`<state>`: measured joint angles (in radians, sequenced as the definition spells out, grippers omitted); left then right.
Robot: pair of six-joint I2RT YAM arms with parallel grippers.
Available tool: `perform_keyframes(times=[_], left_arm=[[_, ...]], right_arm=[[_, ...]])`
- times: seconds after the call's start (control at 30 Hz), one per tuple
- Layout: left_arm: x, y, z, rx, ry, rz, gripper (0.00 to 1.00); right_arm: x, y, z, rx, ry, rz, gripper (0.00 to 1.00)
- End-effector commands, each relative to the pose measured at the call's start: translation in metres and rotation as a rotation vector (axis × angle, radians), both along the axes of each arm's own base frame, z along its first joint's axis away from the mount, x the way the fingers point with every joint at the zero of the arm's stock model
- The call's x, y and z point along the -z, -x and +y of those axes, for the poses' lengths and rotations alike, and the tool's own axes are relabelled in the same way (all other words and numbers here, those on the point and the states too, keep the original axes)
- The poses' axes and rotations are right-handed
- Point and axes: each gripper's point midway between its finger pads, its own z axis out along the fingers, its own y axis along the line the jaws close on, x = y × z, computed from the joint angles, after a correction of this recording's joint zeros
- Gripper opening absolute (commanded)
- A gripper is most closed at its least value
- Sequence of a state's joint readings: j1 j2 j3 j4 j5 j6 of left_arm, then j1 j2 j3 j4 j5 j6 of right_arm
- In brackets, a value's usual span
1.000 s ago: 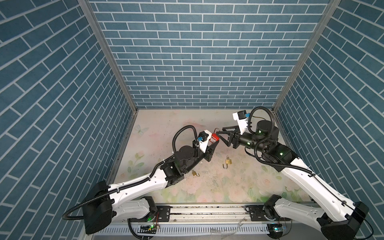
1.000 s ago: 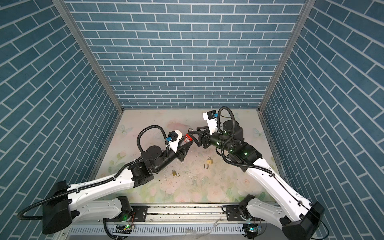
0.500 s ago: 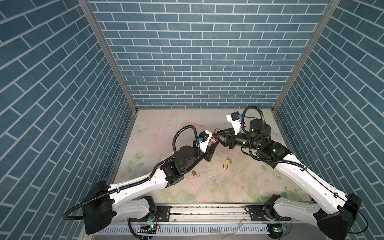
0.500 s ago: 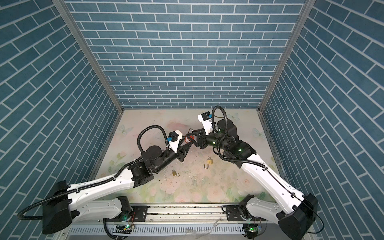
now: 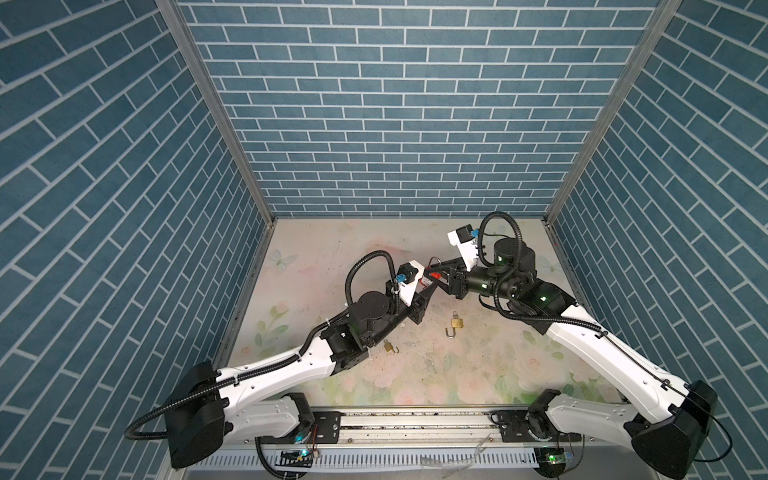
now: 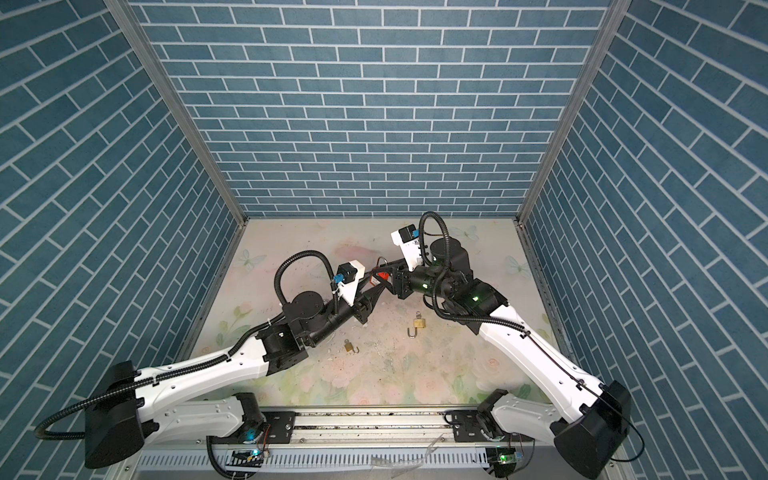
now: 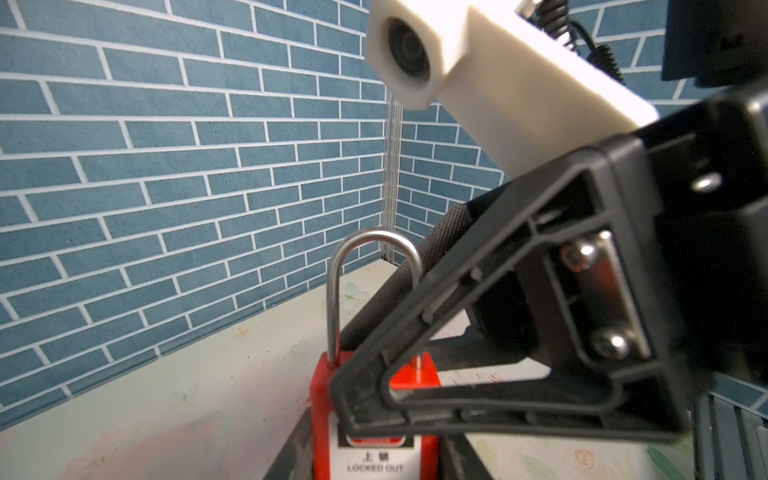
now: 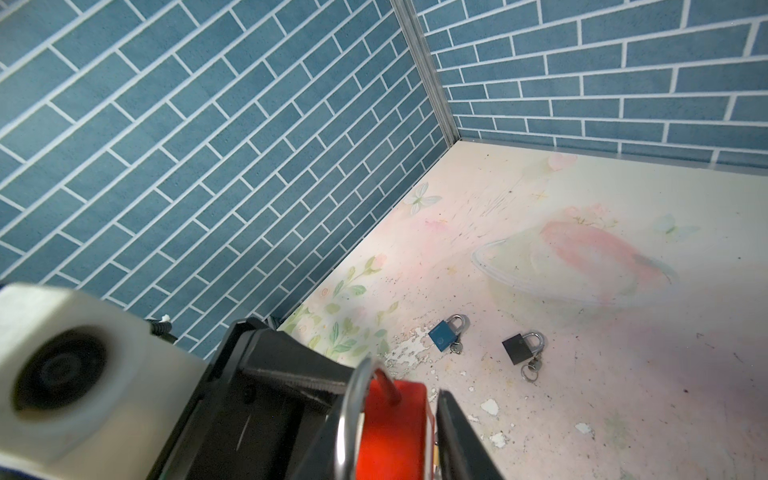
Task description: Lock with the key
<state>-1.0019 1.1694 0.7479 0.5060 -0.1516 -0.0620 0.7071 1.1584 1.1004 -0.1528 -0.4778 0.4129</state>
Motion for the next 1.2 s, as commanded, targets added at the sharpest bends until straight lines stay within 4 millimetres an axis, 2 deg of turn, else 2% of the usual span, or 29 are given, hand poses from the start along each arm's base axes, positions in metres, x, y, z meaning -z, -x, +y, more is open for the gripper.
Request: perform_keyframes(times=[0.0, 0.27, 0.3, 0.37, 0.43, 0.5, 0.63, 0.77, 0.87, 0.97, 1.17], left_arm=[[-0.027, 0.003, 0.001, 0.009, 0.062, -0.041, 0.00], [-0.025, 0.001, 0.004, -0.012, 0.057, -0.041, 0.00], [-0.026, 0.000, 0.006, -0.020, 0.058, -0.042, 0.04], [-0.024, 0.000, 0.009, -0.033, 0.056, -0.042, 0.18], [-0.023, 0.000, 0.013, -0.047, 0.055, -0.040, 0.42], [-0.021, 0.001, 0.016, -0.049, 0.043, -0.042, 0.58], [-0.009, 0.014, 0.020, 0.003, -0.016, -0.029, 0.71], [0.011, 0.023, 0.031, 0.030, -0.073, 0.063, 0.73], [0.014, 0.031, 0.035, 0.103, -0.024, 0.166, 0.72], [0.008, 0.037, 0.036, 0.181, 0.090, 0.233, 0.68], [-0.017, 0.040, 0.034, 0.259, 0.371, 0.260, 0.59]], right_arm=[[0.006, 0.003, 0.003, -0.025, 0.011, 0.006, 0.28], [0.004, 0.003, 0.002, -0.017, 0.008, 0.004, 0.10], [0.001, 0.003, 0.001, -0.012, 0.003, -0.001, 0.08], [-0.006, 0.002, -0.001, -0.002, -0.011, -0.018, 0.06], [-0.014, 0.000, -0.004, 0.015, -0.024, -0.032, 0.05], [-0.022, -0.003, -0.009, 0.033, -0.042, -0.036, 0.03], [-0.042, -0.009, -0.025, 0.069, -0.101, -0.054, 0.00], [-0.057, -0.012, -0.044, 0.091, -0.173, -0.071, 0.00], [-0.061, -0.011, -0.051, 0.080, -0.206, -0.072, 0.00], [-0.060, -0.009, -0.051, 0.054, -0.233, -0.054, 0.00], [-0.058, 0.000, -0.046, -0.004, -0.306, -0.015, 0.00]])
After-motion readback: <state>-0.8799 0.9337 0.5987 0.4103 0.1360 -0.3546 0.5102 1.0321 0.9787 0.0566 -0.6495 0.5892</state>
